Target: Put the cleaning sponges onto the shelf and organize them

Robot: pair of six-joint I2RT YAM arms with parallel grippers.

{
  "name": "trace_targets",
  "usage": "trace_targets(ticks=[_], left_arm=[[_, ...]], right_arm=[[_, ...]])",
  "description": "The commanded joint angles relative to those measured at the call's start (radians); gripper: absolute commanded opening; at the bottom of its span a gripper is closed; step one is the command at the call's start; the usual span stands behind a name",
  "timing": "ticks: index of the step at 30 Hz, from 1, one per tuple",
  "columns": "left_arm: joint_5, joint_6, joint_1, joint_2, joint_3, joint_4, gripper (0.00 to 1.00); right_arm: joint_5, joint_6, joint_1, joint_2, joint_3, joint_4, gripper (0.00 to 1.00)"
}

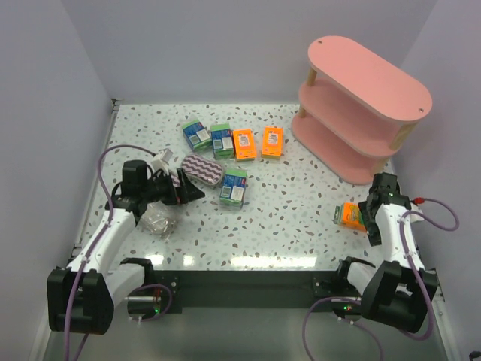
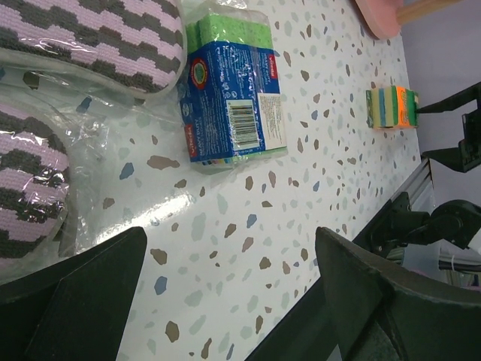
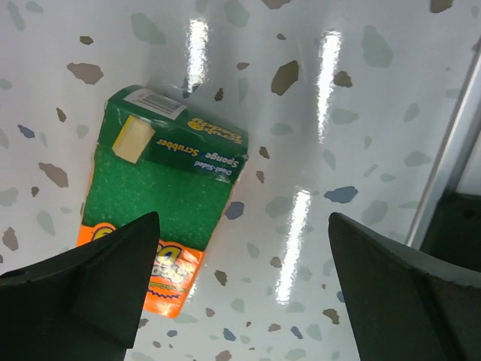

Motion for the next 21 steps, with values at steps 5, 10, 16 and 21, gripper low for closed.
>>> trace_targets(ticks=[5, 10, 16, 21], left_arm=[[0.016, 0.026, -0.006, -0.028, 0.015, -0.021, 1.00], [0.007, 0.024, -0.006, -0.025, 0.013, -0.018, 1.00], [0.002, 0.001, -0.004, -0.034, 0.004, -0.001, 1.00], [0.008, -0.014, -0.006, -0.032, -0.005, 0.017, 1.00]], right_arm=[[-0.113, 0.002, -0.035, 0.047, -0.068, 0.311, 0.98], [-0.221, -0.154, -0.035, 0.178, -0.054, 0.403, 0.94], [-0.391, -0.275, -0.010, 0.252, -0.071, 0.484, 0.86], [-0.467, -0.327, 0.135, 0.264, -0.013, 0.443, 0.82]])
